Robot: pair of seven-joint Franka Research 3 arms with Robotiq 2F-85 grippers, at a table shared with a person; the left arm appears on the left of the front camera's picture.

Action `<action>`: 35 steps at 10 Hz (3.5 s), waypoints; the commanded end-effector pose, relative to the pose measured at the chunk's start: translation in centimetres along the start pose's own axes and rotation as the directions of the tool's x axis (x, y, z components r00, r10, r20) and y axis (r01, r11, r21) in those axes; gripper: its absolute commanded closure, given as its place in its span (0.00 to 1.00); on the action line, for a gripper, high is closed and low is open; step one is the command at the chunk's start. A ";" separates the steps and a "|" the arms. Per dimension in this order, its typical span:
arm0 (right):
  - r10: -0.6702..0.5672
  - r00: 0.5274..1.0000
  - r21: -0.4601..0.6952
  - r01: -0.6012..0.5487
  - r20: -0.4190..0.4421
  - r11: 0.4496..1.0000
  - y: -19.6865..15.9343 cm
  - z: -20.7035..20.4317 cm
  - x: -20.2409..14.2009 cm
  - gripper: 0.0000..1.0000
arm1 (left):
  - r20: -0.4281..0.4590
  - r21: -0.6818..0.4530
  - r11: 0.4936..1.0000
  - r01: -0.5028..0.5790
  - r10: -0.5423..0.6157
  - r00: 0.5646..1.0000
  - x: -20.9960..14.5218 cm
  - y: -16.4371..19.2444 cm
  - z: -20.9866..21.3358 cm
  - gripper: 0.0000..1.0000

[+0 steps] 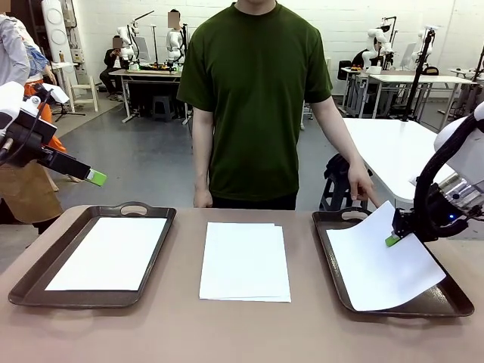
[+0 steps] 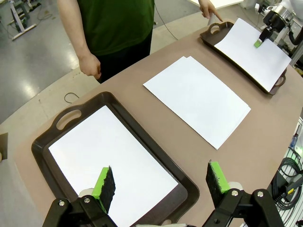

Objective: Sort the A4 documents.
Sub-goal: Place the A4 Paper in the designated Handle tray, then receive the A4 Paper.

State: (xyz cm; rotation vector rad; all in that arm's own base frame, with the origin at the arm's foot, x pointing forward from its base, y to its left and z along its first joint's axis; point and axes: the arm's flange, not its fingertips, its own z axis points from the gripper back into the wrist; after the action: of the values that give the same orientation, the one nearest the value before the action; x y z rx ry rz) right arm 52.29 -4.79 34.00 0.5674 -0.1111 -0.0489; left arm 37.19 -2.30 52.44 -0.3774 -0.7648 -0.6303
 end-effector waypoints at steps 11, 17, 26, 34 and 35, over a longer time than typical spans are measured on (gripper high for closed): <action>-0.044 0.999 -0.379 0.042 0.002 0.924 0.9 0.5 -0.2 0.24 | 0.000 0.000 1.000 -0.003 0.003 1.000 -0.1 0.1 0.0 0.00; -0.067 0.998 -0.370 0.066 0.009 0.927 2.4 0.6 -0.6 0.00 | 0.000 0.000 1.000 -0.003 0.003 1.000 -0.1 0.1 0.0 0.00; -0.036 0.999 -0.369 0.039 0.015 0.929 0.9 1.7 -0.1 0.00 | 0.000 0.000 1.000 -0.003 0.003 1.000 -0.1 0.1 0.0 0.00; 0.450 0.887 -0.334 -0.394 0.107 0.856 8.1 7.0 -4.5 0.00 | 0.000 0.000 1.000 -0.003 0.003 1.000 -0.1 0.1 0.0 0.00; 0.576 0.814 -0.330 -0.527 0.068 0.783 9.4 7.8 -5.2 0.00 | 0.000 0.000 1.000 -0.003 0.003 1.000 -0.1 0.1 0.0 0.00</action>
State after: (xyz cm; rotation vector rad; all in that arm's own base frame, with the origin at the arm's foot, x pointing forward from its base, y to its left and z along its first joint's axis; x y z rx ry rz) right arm 47.53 -0.11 46.07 0.1498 -0.3885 0.3233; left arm 37.19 -2.29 52.44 -0.3774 -0.7648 -0.6302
